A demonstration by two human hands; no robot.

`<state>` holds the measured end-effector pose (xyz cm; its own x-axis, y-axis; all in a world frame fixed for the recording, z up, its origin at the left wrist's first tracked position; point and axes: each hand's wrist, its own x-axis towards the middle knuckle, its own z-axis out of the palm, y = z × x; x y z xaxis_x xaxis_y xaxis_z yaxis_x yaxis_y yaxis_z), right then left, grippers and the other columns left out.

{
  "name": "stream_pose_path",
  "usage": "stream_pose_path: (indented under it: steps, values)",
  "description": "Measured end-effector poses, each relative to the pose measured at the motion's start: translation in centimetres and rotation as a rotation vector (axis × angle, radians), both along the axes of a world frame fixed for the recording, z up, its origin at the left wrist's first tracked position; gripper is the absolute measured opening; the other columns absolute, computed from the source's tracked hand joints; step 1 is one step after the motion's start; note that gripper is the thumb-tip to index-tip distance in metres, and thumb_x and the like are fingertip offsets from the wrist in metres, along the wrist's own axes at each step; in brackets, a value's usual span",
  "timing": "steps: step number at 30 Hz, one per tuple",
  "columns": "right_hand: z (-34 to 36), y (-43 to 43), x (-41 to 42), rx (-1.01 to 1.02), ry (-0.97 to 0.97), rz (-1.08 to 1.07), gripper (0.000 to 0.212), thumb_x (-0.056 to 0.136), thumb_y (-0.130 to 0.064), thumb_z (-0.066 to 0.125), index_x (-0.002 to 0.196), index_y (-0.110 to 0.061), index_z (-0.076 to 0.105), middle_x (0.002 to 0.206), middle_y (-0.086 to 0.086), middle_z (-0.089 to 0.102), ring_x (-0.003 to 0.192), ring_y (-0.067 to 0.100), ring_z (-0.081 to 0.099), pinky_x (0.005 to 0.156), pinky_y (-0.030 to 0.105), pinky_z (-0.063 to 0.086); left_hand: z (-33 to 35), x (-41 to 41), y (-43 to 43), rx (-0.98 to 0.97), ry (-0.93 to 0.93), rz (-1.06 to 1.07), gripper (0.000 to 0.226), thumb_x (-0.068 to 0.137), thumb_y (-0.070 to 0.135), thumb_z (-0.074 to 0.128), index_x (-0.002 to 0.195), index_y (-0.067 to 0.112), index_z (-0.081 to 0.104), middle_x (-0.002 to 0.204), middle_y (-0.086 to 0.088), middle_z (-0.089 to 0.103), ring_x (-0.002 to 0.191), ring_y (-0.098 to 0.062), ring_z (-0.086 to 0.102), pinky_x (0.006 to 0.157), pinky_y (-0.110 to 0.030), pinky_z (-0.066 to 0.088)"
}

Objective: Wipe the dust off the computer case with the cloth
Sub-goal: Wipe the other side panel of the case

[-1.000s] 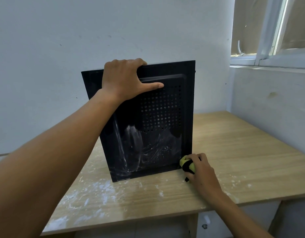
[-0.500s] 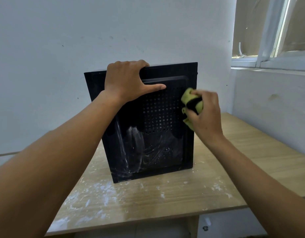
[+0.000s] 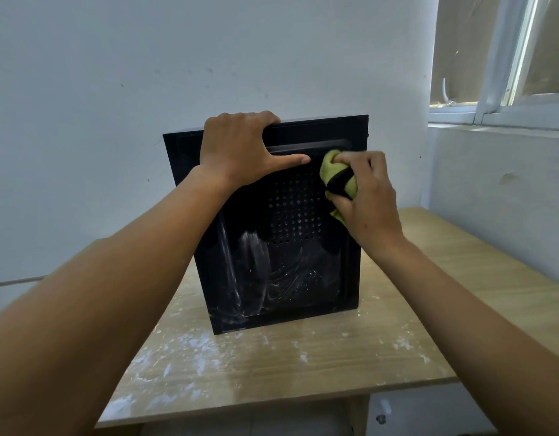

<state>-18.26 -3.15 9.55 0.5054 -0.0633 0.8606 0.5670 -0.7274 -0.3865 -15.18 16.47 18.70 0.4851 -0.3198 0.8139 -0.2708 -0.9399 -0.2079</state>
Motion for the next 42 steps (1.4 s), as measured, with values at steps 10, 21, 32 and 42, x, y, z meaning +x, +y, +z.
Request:
stream_pose_path:
  steps: [10,21,32,42]
  values:
    - [-9.0,-1.0,-0.3,-0.226,0.086,-0.041,0.063,0.054,0.0,0.088,0.109,-0.011,0.06,0.116,0.017,0.051,0.066,0.034,0.061,0.051,0.035,0.054,0.1,0.2,0.1,0.003,0.014,0.004,0.095,0.06,0.098,0.037,0.121,0.03,0.064,0.103,0.007,0.073,0.093,-0.022,0.067,0.075,-0.03,0.039]
    - [-17.3,-3.3,-0.8,-0.48,0.337,-0.044,0.079,0.033,-0.012,0.097,0.101,-0.02,0.058,0.111,0.005,0.042,0.05,0.021,0.057,0.032,0.022,0.041,0.1,0.2,0.1,-0.007,0.014,-0.007,0.093,0.061,0.097,0.04,0.12,0.03,0.064,0.103,0.007,0.072,0.094,-0.021,0.067,0.077,-0.031,0.041]
    - [-14.0,-1.5,-0.8,-0.326,0.167,0.005,0.076,0.041,-0.006,0.094,0.106,-0.02,0.056,0.11,0.01,0.051,0.064,0.025,0.061,0.048,0.018,0.041,0.0,0.0,0.0,-0.018,0.006,-0.006,0.087,0.062,0.095,0.046,0.117,0.031,0.066,0.099,0.008,0.073,0.091,-0.021,0.067,0.074,-0.028,0.036]
    - [-3.2,1.7,0.3,-0.07,-0.016,-0.01,0.051,0.071,-0.008,0.08,0.117,-0.015,0.059,0.119,0.012,0.047,0.086,0.03,0.059,0.067,0.033,0.054,0.0,-0.1,0.0,-0.014,0.003,-0.001,0.09,0.061,0.096,0.044,0.12,0.031,0.065,0.101,0.006,0.073,0.092,-0.022,0.067,0.073,-0.028,0.034]
